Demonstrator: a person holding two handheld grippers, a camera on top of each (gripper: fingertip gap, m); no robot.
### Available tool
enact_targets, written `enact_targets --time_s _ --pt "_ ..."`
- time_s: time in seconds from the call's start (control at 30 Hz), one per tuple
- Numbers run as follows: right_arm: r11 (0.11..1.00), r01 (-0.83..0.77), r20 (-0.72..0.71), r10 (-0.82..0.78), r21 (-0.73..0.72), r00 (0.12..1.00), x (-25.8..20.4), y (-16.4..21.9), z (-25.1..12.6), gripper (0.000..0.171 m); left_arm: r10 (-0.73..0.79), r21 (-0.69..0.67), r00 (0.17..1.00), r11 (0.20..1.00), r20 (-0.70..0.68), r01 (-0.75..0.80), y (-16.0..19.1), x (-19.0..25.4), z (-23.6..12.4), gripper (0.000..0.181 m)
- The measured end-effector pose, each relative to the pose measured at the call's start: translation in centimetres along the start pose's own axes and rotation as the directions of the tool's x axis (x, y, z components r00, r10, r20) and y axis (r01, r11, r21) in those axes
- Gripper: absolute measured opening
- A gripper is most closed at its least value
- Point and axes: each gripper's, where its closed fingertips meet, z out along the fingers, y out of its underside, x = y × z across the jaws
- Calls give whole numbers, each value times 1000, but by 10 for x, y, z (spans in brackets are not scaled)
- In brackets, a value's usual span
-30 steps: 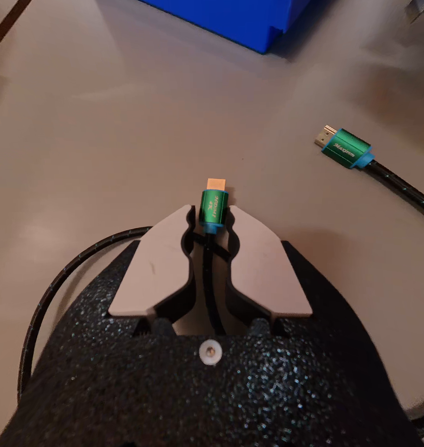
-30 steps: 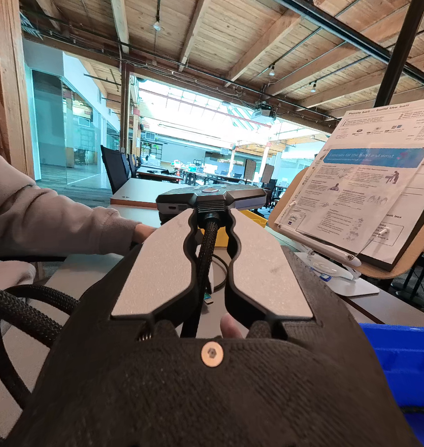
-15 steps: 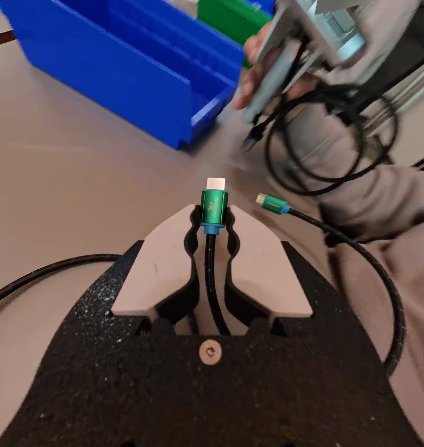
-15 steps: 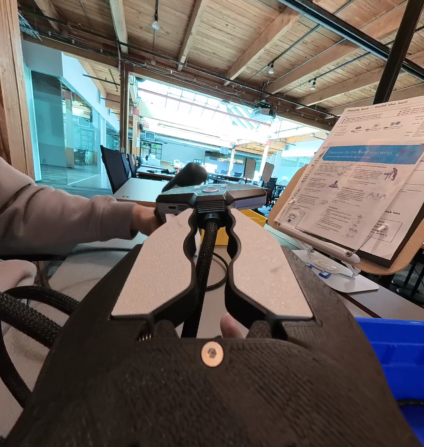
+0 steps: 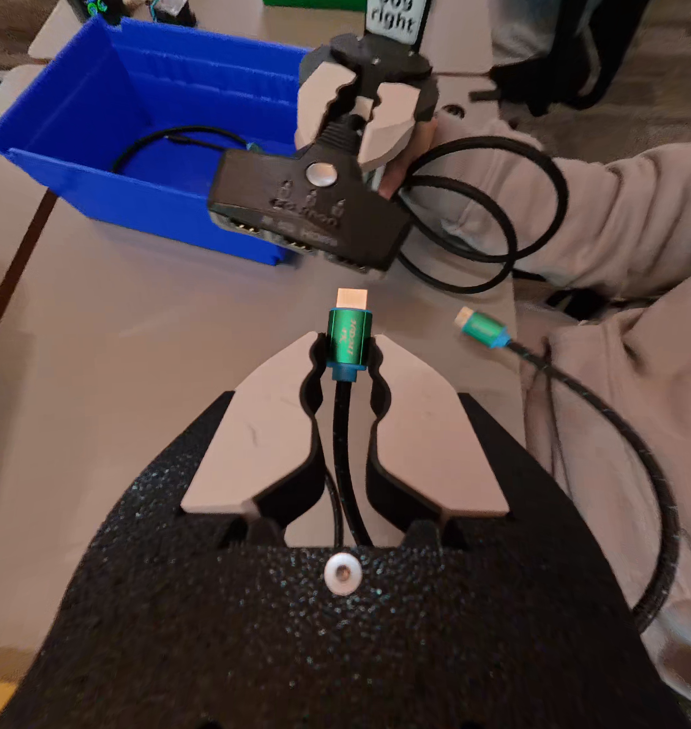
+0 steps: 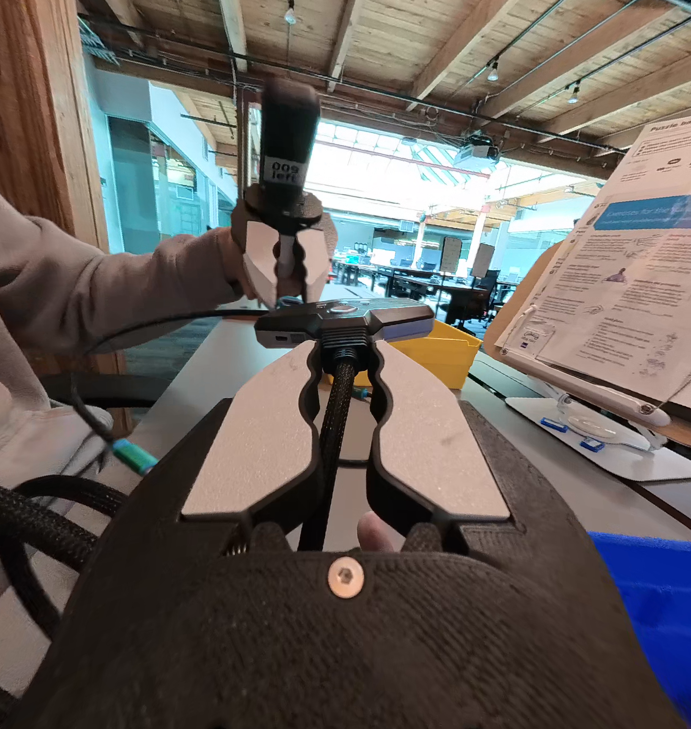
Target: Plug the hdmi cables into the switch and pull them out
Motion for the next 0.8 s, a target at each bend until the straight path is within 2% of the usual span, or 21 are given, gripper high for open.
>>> enact_targets --time_s 0.1,0.37,0.8 --pt "998 -31 47 29 46 998 -6 -5 1 22 30 -41 999 999 23 -29 -6 3 -2 20" --pt "992 -78 128 65 101 990 -14 -7 1 22 220 -272 968 945 125 -180 -13 12 1 20" --pt "992 -75 141 60 102 988 -17 -8 1 22 253 -330 958 923 131 -199 -18 20 0 20"
